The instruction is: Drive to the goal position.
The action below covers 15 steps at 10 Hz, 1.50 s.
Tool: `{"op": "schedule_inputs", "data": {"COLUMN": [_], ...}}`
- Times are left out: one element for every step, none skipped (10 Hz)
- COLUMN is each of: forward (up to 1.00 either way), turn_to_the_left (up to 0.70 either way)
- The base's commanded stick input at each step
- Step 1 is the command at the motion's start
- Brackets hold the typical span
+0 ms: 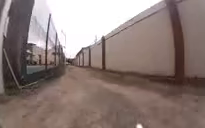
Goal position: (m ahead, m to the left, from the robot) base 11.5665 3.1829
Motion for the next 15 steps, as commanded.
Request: {"op": "schedule_inputs", "data": {"forward": [0.7, 0.7, 0.7, 0.7, 0.7, 0.7, 0.7, 0.7, 0.7, 0.7, 0.7, 0.7, 0.7, 0.7, 0.7], "turn_to_the_left": [0.0, 0.0, 0.03, 0.24, 0.35, 0.35, 0.15, 0.0, 0.0, 0.0, 0.03, 0.24, 0.24, 0.02, 0.0]}}
